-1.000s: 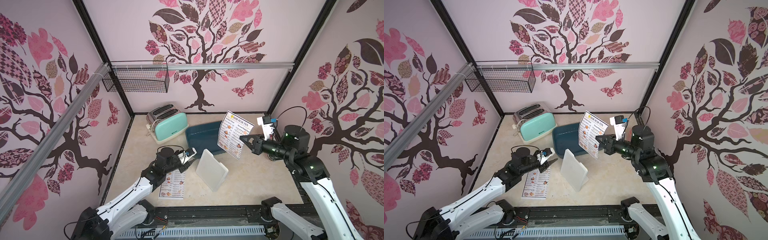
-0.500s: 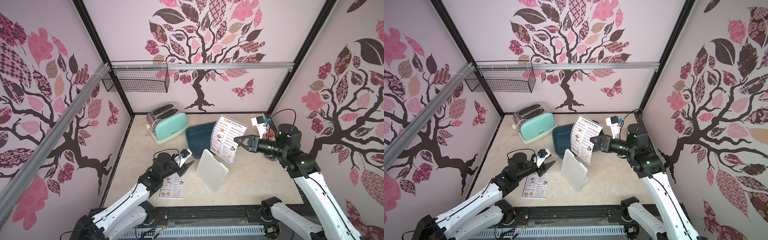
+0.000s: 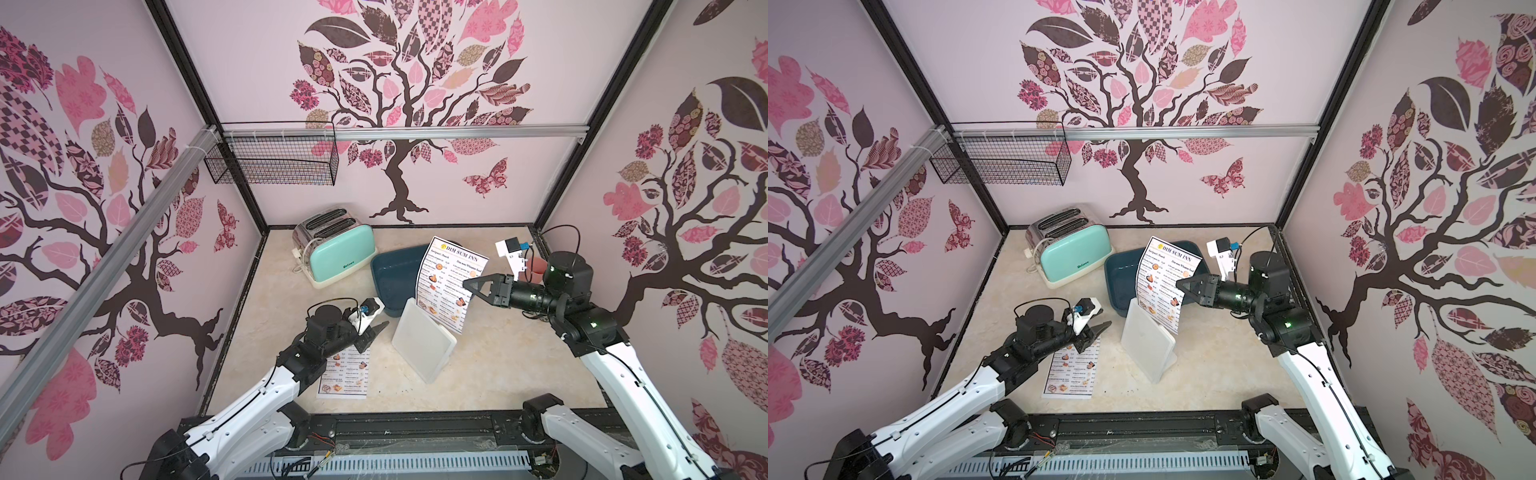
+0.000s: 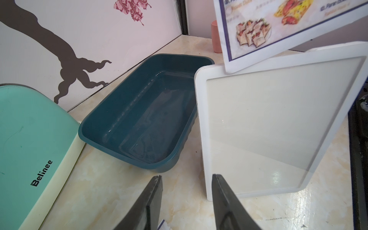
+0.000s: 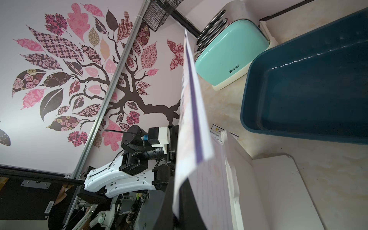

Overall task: Replace the menus in the menu holders
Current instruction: Insert the menu into the menu holder.

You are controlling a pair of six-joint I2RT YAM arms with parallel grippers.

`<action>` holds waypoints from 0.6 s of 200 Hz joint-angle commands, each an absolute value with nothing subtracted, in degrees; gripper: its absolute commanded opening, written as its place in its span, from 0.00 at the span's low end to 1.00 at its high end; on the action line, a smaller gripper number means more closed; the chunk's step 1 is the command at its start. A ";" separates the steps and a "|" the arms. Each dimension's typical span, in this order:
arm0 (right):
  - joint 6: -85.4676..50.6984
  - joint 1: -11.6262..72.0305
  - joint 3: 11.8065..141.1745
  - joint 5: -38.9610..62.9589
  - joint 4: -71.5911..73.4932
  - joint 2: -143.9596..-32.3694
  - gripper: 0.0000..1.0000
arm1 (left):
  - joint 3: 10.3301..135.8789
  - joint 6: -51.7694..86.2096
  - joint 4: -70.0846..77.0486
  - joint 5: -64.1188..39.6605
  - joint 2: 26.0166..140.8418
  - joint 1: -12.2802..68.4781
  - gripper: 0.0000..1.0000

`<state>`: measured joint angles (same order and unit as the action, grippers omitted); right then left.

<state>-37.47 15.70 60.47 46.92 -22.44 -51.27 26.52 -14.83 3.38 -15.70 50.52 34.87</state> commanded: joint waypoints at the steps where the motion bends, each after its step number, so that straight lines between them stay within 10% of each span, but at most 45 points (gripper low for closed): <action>1: -36.17 16.08 60.80 46.88 -22.30 -50.89 0.00 | 26.06 -15.35 3.81 -15.91 50.41 35.03 0.46; 120: -37.48 16.07 60.30 48.04 -16.47 -50.01 0.00 | 26.19 -16.44 3.10 -16.09 50.30 35.01 0.47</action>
